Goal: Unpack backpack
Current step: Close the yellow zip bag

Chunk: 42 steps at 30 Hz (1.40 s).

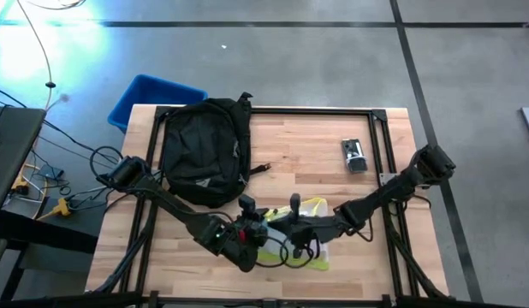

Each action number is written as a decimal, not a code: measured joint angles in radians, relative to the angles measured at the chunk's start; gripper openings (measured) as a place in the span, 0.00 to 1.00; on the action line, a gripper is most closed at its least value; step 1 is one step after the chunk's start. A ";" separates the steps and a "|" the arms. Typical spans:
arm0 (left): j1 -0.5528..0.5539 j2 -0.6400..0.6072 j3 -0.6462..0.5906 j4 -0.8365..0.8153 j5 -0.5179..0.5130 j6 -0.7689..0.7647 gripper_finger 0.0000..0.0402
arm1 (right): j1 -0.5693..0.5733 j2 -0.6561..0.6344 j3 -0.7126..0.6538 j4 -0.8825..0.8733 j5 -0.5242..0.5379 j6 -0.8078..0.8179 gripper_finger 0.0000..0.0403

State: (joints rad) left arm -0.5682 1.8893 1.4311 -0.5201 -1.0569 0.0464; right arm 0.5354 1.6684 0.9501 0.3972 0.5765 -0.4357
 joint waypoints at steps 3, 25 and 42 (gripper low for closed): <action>-0.007 -0.003 0.000 0.000 0.056 -0.017 0.00 | 0.027 0.000 0.000 -0.047 0.065 -0.011 0.00; 0.001 -0.011 0.000 -0.003 0.242 -0.113 0.12 | 0.049 0.001 0.000 -0.101 0.115 -0.003 0.00; -0.029 -0.009 0.015 -0.102 0.081 -0.110 0.00 | 0.091 0.001 -0.001 -0.179 0.153 0.034 0.00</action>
State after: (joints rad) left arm -0.5975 1.8801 1.4457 -0.6226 -0.9764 -0.0638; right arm 0.6261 1.6691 0.9493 0.2178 0.7294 -0.4021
